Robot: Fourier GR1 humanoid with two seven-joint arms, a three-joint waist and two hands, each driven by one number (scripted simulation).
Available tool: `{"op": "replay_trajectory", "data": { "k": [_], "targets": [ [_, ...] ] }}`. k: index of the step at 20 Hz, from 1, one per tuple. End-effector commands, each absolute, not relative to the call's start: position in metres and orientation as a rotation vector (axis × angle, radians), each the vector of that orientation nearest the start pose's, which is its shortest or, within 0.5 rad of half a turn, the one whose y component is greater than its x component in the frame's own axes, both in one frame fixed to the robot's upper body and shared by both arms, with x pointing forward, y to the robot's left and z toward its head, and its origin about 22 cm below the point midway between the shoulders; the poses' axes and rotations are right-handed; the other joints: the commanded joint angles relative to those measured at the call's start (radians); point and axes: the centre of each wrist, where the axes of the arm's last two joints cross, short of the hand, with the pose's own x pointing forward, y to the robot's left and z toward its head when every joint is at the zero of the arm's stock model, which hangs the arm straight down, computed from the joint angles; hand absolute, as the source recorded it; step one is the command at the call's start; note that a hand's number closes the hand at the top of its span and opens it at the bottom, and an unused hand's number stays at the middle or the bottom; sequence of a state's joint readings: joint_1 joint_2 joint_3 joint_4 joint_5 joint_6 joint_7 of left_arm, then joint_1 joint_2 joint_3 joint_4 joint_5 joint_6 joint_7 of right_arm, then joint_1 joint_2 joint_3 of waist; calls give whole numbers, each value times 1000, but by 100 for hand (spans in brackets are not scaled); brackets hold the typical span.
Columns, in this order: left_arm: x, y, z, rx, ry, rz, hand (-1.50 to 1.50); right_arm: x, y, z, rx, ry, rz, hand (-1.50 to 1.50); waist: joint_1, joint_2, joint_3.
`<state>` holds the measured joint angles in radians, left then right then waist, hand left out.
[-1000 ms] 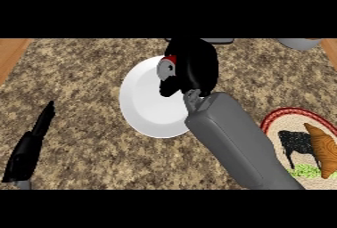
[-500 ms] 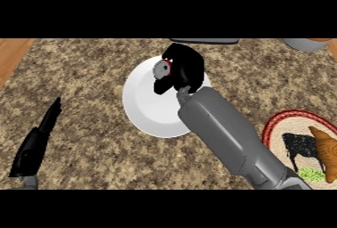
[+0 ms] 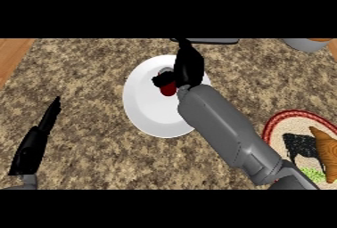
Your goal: Pick the can from the placemat and place it in the plate
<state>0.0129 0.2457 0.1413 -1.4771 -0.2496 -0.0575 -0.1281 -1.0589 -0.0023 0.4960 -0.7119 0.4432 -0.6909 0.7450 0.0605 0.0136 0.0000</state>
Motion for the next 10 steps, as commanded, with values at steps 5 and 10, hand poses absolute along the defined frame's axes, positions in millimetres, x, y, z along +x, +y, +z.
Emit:
{"op": "replay_trajectory", "data": {
  "k": [5,10],
  "targets": [
    [231,335,4,456,-1519,-313,0,400,-30,108,-791,-1528,-13,-150,-48,-13,0],
    [222,338,-1,481,-1498,-277,0,388,-69,102,-704,-1563,-197,-150,-75,-19,2]
  ]
}}
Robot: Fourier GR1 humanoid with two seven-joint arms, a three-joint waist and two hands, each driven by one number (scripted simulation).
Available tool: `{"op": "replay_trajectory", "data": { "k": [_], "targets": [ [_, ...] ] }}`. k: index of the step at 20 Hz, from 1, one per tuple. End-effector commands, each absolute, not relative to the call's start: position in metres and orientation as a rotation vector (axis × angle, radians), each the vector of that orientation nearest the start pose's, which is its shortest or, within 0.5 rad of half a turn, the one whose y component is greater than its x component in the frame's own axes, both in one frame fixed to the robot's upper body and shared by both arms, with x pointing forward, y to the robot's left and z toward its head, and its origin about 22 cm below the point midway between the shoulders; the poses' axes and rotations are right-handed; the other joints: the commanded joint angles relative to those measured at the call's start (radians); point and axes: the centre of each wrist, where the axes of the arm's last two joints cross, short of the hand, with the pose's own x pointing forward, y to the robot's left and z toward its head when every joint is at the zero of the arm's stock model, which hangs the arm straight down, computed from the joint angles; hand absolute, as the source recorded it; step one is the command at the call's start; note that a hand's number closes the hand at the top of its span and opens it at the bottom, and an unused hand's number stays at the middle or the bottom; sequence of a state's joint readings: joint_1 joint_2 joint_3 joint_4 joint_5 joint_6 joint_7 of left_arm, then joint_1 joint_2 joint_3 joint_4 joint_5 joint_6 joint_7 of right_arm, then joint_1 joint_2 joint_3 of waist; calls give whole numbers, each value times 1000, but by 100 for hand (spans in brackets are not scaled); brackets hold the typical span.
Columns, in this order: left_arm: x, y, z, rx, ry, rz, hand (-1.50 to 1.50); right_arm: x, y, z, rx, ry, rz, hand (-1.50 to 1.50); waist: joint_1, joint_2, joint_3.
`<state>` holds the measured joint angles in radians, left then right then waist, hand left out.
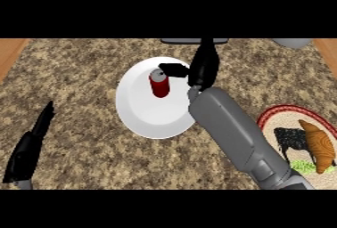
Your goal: Pick the can from the placemat and place it in the plate
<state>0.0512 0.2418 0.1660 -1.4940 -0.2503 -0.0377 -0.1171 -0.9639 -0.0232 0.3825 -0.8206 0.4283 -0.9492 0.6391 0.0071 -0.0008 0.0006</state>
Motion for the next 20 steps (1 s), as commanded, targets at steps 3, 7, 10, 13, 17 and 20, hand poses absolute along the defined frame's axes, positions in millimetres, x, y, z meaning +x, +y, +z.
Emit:
{"op": "replay_trajectory", "data": {
  "k": [3,7,10,13,17,20],
  "targets": [
    [212,341,-12,468,-1491,-278,0,370,-90,105,-647,-1629,-250,-150,-30,-8,0],
    [215,352,10,482,-1497,-279,0,329,-133,77,-638,-1693,-243,-150,-22,-5,1],
    [202,344,-5,487,-1502,-279,0,306,-176,65,-665,-1723,-221,-150,-15,-2,1],
    [209,328,-8,487,-1521,-280,0,291,-200,57,-679,-1727,-178,-150,-11,0,0],
    [209,341,5,483,-1516,-300,0,274,-230,57,-660,-1715,-185,-150,-10,-1,0],
    [199,339,-13,468,-1512,-294,0,272,-246,52,-669,-1692,-191,-150,-7,0,-1]
  ]
}}
